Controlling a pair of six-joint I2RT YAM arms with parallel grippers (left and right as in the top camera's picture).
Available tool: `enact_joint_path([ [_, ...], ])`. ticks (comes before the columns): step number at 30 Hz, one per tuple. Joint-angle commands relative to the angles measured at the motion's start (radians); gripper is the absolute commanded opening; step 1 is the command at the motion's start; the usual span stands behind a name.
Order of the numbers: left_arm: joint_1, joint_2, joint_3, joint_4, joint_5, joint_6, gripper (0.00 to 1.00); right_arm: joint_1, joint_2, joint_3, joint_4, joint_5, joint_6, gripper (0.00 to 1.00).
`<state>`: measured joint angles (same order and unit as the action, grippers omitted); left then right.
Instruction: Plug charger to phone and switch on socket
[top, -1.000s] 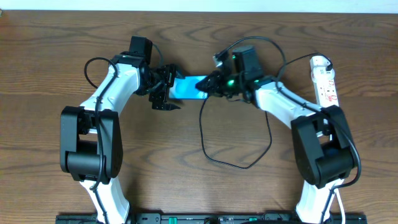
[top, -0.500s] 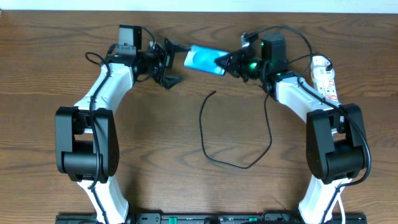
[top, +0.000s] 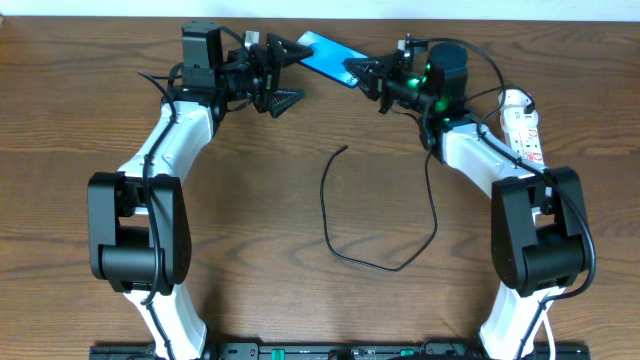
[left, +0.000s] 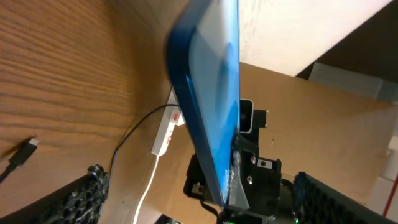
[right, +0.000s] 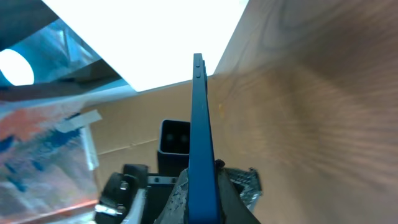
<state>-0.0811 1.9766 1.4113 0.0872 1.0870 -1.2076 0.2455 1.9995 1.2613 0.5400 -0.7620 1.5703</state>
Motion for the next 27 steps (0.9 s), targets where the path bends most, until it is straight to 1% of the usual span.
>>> enact_joint_path([
  [1,0.002,-0.020,0.012,0.006,-0.014,-0.051,0.87,0.042,-0.041,0.017,0.025,0.039,0.129,0.01],
  [2,0.002,-0.020,0.012,0.006,-0.027,-0.069,0.86,0.050,-0.041,0.017,0.026,0.050,0.129,0.01],
  [5,0.002,-0.020,0.012,0.009,-0.056,-0.108,0.74,0.082,-0.040,0.017,0.024,0.090,0.146,0.02],
  [10,0.002,-0.020,0.012,0.009,-0.087,-0.111,0.58,0.117,-0.041,0.017,0.024,0.143,0.146,0.02],
  [16,0.002,-0.020,0.012,0.009,-0.117,-0.112,0.50,0.115,-0.040,0.017,0.020,0.146,0.155,0.02],
  [18,0.002,-0.020,0.012,0.009,-0.136,-0.114,0.44,0.113,-0.040,0.017,0.017,0.147,0.155,0.02],
  [21,0.002,-0.020,0.012,0.009,-0.149,-0.114,0.42,0.113,-0.040,0.017,0.017,0.147,0.154,0.02],
  [26,0.002,-0.020,0.012,0.009,-0.163,-0.115,0.31,0.113,-0.041,0.017,0.017,0.146,0.153,0.01],
  [27,0.002,-0.020,0.012,0.009,-0.165,-0.120,0.26,0.114,-0.041,0.017,0.017,0.146,0.153,0.02],
])
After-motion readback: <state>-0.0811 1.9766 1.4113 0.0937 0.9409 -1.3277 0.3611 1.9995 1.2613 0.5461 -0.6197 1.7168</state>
